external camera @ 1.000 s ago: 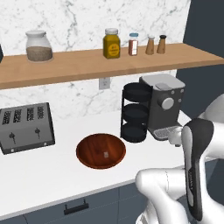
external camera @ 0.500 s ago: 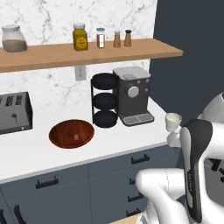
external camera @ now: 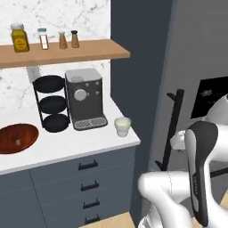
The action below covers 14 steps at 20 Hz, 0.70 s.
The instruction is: Grab a lemon wedge from the fridge and one ice cube from the ice bowl, and put them in the glass of lemonade.
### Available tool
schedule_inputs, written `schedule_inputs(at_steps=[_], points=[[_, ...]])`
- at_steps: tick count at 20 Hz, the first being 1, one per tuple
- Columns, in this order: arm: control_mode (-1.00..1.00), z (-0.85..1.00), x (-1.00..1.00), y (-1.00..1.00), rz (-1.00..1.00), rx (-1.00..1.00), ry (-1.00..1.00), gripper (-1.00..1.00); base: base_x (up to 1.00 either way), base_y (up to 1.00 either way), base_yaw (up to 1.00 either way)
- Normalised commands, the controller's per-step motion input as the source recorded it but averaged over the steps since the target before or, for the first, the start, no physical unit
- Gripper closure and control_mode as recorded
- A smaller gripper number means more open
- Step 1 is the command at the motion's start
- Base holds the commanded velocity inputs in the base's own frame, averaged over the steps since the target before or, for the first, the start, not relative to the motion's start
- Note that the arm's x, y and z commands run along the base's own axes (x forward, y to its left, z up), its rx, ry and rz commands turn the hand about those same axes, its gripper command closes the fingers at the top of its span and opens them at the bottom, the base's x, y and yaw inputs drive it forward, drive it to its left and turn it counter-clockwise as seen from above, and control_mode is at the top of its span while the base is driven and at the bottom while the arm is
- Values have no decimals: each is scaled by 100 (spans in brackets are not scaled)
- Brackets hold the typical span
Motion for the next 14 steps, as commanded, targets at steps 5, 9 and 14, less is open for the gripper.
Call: schedule_inputs(at_steps=[5,9,14], points=[[100,0,0,0,0,0,0,-100,-58,-74,9],[100,0,0,0,0,0,0,-100,-63,-44,10],[100,0,0,0,0,0,0,-100,-33,-15,6]])
